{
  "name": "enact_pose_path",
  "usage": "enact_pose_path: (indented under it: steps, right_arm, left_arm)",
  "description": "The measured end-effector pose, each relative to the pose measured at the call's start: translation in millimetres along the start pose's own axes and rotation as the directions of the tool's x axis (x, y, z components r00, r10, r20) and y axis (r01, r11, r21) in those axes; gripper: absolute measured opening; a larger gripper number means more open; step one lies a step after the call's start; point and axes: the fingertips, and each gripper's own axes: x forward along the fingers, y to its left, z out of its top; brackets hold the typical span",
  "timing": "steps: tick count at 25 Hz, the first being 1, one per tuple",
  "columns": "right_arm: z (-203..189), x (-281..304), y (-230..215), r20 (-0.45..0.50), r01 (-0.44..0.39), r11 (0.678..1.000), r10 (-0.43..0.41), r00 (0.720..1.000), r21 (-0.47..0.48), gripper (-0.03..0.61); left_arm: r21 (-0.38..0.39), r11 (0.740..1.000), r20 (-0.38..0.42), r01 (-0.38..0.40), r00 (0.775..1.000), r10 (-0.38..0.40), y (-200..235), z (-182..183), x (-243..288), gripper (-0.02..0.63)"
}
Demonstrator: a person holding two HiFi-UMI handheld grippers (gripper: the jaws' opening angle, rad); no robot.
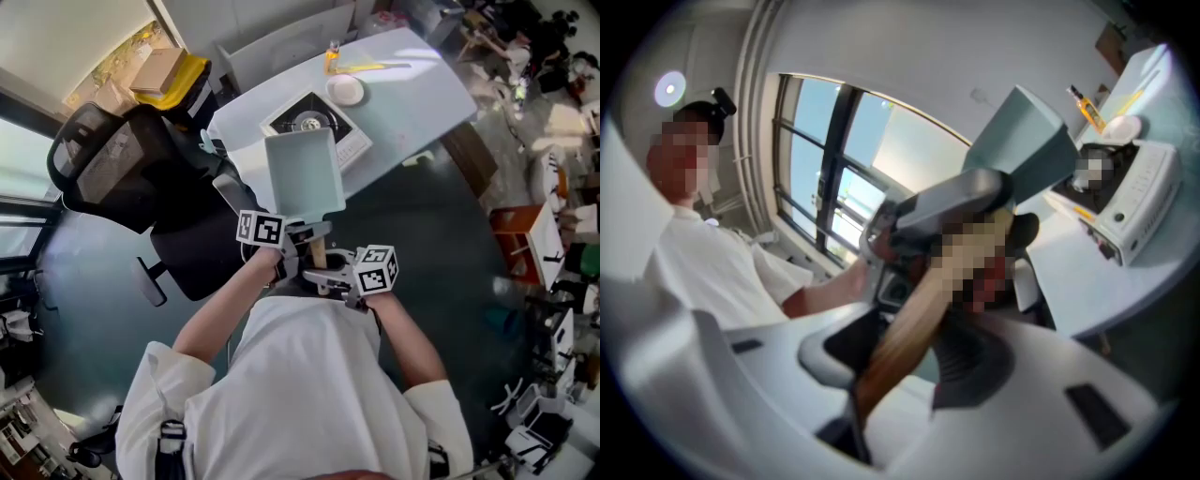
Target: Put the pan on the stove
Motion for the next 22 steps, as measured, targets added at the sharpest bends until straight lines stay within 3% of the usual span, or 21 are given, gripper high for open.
enact_pose_path:
  steps: [8, 22]
  right_arm:
    - [17.6, -14.9, -19.5, -0.043, -0.023, 1.0, 0.023, 0.999, 0.001, 0.186]
    - [47.0, -64.3, -68.7, -0.2, -0.104, 0.994, 0.098, 0.975, -0.018, 0.186]
  left_arm:
    - [-0.015, 1.0, 0.039, -0.014, 0.999, 0.015, 7.4, 24.2, 17.1, 0.188]
    - [-0.051, 0.997, 0.188, -0.053, 0.98, 0.062, 27.2, 71.7, 66.8, 0.187]
